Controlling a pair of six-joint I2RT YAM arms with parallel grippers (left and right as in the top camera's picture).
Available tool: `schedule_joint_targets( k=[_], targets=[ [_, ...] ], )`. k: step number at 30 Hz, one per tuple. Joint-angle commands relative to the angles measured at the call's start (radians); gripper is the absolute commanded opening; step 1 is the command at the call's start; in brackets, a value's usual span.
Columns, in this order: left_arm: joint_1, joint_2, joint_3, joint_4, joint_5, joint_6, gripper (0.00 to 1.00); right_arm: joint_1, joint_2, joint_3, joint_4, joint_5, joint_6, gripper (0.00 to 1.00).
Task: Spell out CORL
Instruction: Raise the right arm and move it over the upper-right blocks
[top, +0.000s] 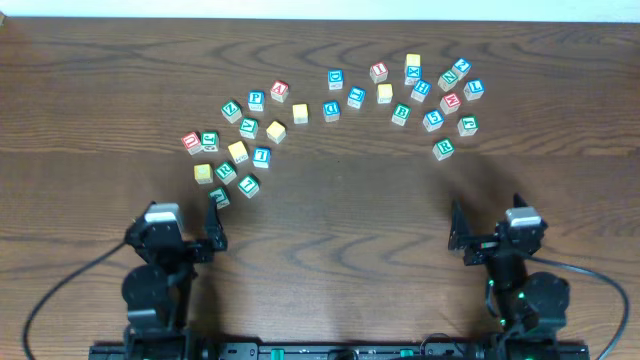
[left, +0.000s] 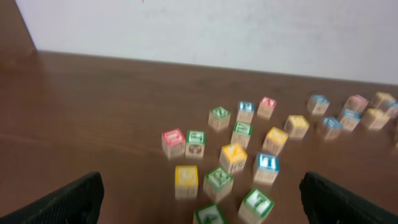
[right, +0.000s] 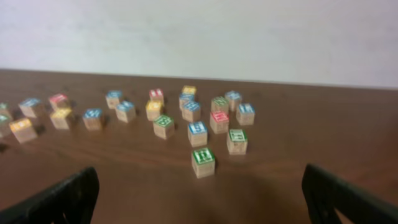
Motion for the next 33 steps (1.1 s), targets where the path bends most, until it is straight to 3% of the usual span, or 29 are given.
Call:
schedule_joint_targets(
  k=[1,8,23,33],
  targets=[
    [0.003,0.116,0.161,0.005,0.003,0.016,0.99,-0.001,0.135,0.177,-0.039,-0.045,-0.034,0.99],
    [0.003,0.364,0.458,-0.175,0.091,0.017,0.99,-0.001,0.437,0.527,-0.262,-0.08,-0.034,0.99],
    [0.003,0.938,1.102,-0.755,0.172,0.017,0.99,0.0,1.072,1.239,-0.774,-0.185,-0.037,0.99],
    [0.003,1.066,1.189,-0.764,0.171,0.017,0.99,0.103,1.613,1.905,-1.181,-0.185,-0.078,0.99]
  ],
)
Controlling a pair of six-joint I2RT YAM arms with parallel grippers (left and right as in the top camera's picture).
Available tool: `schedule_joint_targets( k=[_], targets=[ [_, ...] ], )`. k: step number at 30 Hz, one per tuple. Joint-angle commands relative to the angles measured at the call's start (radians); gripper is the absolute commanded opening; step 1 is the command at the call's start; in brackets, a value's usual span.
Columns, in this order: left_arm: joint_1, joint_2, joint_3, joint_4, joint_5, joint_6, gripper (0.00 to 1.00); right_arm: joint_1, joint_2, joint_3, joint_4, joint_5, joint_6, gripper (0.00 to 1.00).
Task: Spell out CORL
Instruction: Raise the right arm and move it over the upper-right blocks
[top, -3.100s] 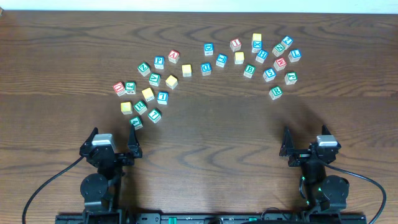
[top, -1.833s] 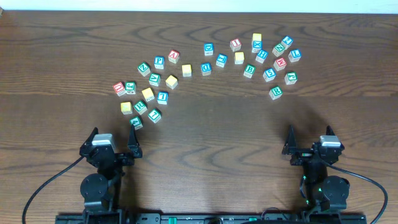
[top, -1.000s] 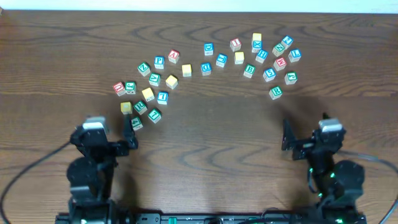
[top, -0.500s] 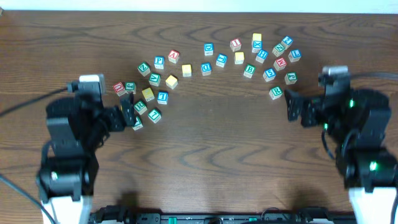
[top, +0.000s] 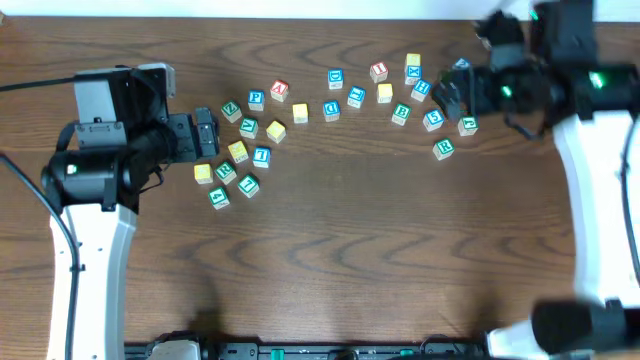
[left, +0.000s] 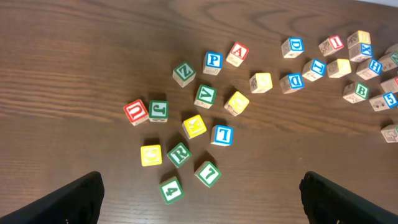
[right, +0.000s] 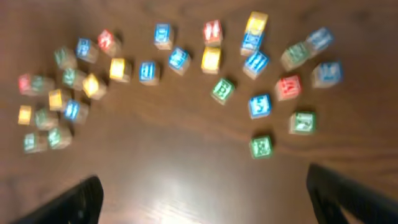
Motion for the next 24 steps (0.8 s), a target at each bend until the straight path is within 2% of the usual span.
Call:
schedule_joint_targets(
  k=[1,5,12,16,24],
  targets=[
    [0.003,0.01,0.027,0.006,0.011,0.017,0.99,0.042,0.158,0.214,-0.081,-0.016,-0.017,0.99],
    [0.003,0.014,0.025,0.002,0.011,0.017,0.99,0.084,0.314,0.379,-0.136,-0.013,-0.018,0.99],
    [0.003,0.014,0.025,-0.003,0.011,0.017,0.99,0.106,0.414,0.382,0.01,-0.034,-0.001,0.99],
    [0.003,0.014,0.025,-0.003,0.011,0.017,0.99,0.111,0.474,0.382,0.045,0.002,0.065,0.83],
    [0.003,0.014,0.025,-0.003,0.011,0.017,0.99,0.185,0.623,0.382,0.084,0.203,0.237,0.79]
  ],
)
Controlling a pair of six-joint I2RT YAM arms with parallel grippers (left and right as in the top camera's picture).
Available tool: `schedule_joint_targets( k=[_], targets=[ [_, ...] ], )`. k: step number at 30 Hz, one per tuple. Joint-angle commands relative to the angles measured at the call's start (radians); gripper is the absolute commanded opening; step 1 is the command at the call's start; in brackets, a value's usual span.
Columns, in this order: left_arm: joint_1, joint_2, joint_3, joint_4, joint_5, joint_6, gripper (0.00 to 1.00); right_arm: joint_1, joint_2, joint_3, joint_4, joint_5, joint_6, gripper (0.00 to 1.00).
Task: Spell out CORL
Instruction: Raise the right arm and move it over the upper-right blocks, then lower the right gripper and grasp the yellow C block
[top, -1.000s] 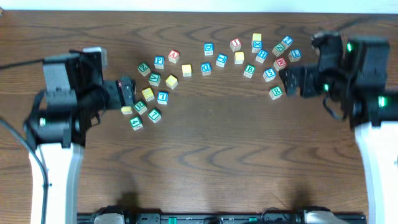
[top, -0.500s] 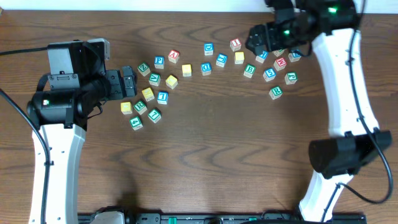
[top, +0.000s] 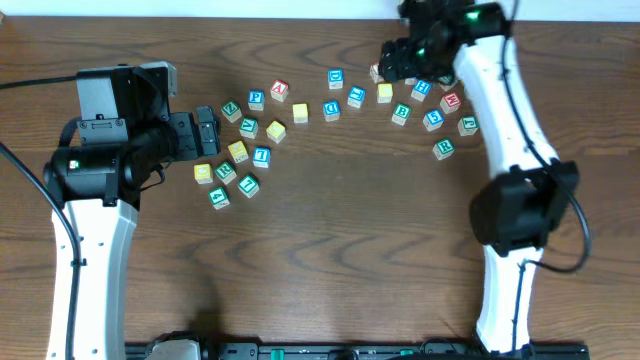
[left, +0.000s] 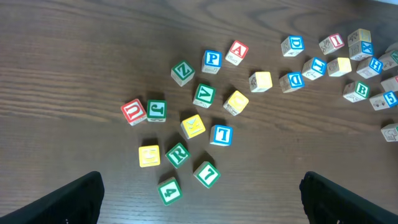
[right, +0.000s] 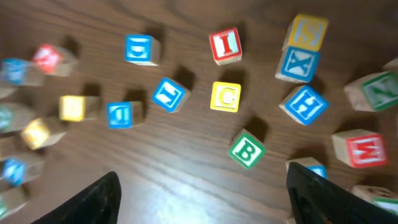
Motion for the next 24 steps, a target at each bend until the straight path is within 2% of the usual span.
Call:
schedule_joint_targets(
  k=[1,12,18,24],
  targets=[
    [0.003,0.002,0.025,-0.002,0.005,0.017,0.99,0.063,0.081,0.018,0.03,0.122,0.123,0.79],
    [0.003,0.002,0.025,-0.002,0.005,0.017,0.99,0.146,0.206,0.018,0.116,0.333,0.215,0.73],
    [0.003,0.002,0.025,-0.002,0.005,0.017,0.99,0.13,0.209,0.017,0.131,0.336,0.284,0.62],
    [0.003,0.002,0.025,-0.002,0.005,0.017,0.99,0.124,0.232,0.016,0.168,0.334,0.293,0.58]
  ],
)
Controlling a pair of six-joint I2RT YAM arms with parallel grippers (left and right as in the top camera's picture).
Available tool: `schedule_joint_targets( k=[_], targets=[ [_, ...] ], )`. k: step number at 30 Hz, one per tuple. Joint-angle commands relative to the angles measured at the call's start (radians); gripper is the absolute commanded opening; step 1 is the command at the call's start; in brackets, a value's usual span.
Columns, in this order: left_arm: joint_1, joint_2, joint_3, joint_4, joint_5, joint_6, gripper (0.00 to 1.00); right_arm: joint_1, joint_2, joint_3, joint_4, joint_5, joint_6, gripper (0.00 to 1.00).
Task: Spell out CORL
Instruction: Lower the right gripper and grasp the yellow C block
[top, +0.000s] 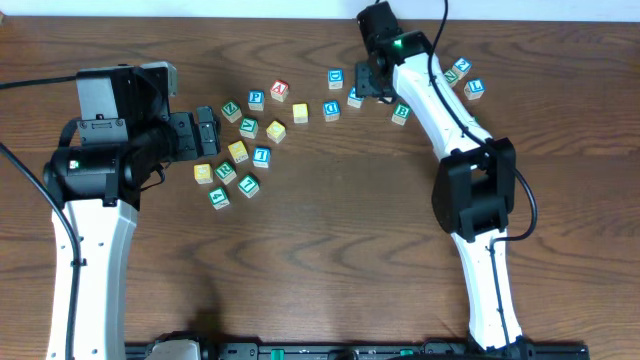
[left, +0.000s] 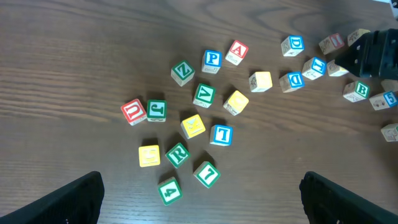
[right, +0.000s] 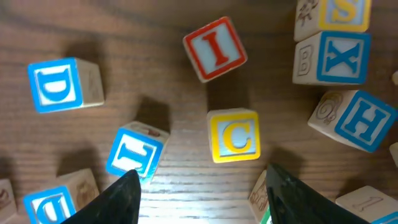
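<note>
The yellow C block lies just ahead of my open right gripper, between a red I block and a blue block whose letter I cannot read. In the overhead view the right gripper hides the C. A green R block sits in the left cluster, also seen from overhead as the R block. My left gripper hangs open high above that cluster, beside it in the overhead view as the left gripper. I see no O block.
Blue D, X and H blocks crowd round the C. The left cluster holds Z, P, A and a red U. The right arm covers several right-hand blocks.
My right gripper has moved left and come down low over the blocks, so the yellow C now lies close ahead of its open fingers. The left arm has not moved.
Both arms were folded at the near table edge with grippers open. Then each was raised over its own block cluster, left and right. The right gripper then stood over the middle blocks with C in view, and now sits low by it.
</note>
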Motion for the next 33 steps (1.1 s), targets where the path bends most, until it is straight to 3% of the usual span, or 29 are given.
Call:
schedule_joint_targets(
  k=[1,19,25,33],
  targets=[
    [0.003,0.002,0.025,-0.002,0.005,0.017,0.99,-0.006,0.036,0.016,0.011,0.026,0.033,0.58],
    [0.003,0.002,0.025,-0.002,0.005,0.017,0.99,-0.07,0.097,0.015,0.099,-0.072,0.035,0.57],
    [0.003,0.002,0.025,-0.002,0.005,0.017,0.99,-0.07,0.113,0.015,0.12,-0.072,0.012,0.52],
    [0.003,0.002,0.025,-0.002,0.005,0.017,0.99,-0.07,0.117,0.015,0.107,-0.048,0.008,0.36]
  ],
)
